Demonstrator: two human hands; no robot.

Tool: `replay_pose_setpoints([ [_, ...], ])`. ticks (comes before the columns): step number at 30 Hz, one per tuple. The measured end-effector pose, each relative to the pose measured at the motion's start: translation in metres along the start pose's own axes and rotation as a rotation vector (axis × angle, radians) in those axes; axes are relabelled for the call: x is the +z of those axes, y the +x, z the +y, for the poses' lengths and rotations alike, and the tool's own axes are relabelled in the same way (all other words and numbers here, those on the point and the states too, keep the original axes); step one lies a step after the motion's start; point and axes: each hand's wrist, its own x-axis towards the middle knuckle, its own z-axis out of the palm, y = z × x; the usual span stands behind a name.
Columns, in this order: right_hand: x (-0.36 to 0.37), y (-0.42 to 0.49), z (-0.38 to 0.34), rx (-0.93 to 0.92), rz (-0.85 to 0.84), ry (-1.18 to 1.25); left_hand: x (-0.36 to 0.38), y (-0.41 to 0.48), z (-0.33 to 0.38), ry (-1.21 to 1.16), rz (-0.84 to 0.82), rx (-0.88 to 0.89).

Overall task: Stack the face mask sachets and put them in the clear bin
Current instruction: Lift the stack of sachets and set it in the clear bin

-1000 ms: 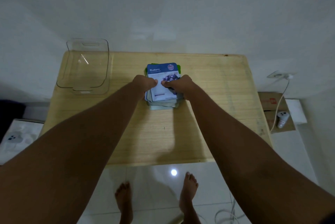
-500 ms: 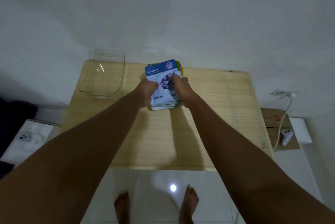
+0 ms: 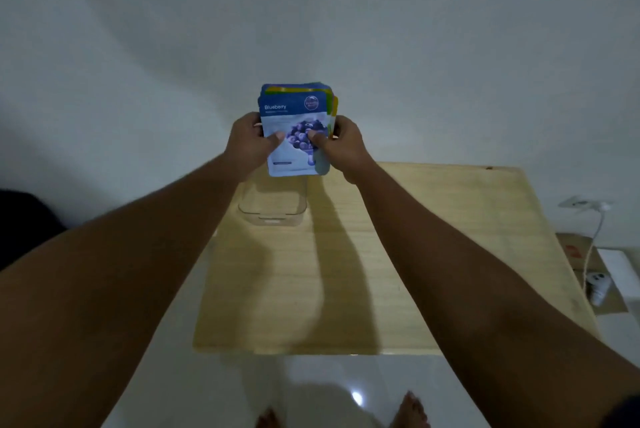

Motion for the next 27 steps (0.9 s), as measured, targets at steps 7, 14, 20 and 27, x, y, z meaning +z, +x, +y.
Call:
replay_pose_setpoints([
  [7, 0.049, 0.026, 0.016, -0.047, 0.087, -0.15, -0.035, 0.038, -0.042, 0.16, 0.052, 0.116],
  [14, 0.067, 0.043, 0.038, -0.056, 0.124, -0.192, -0.026, 0.051, -0.06, 0.285, 0.139, 0.112],
  [20, 0.084, 0.062, 0.066, -0.035, 0.16, -0.307, -0.018, 0.071, -0.084, 0.363, 0.125, 0.157],
  [27, 0.104, 0.059, 0.087, 0.018, 0.218, -0.576, -0.024, 0.071, -0.109, 0.458, 0.141, 0.244],
])
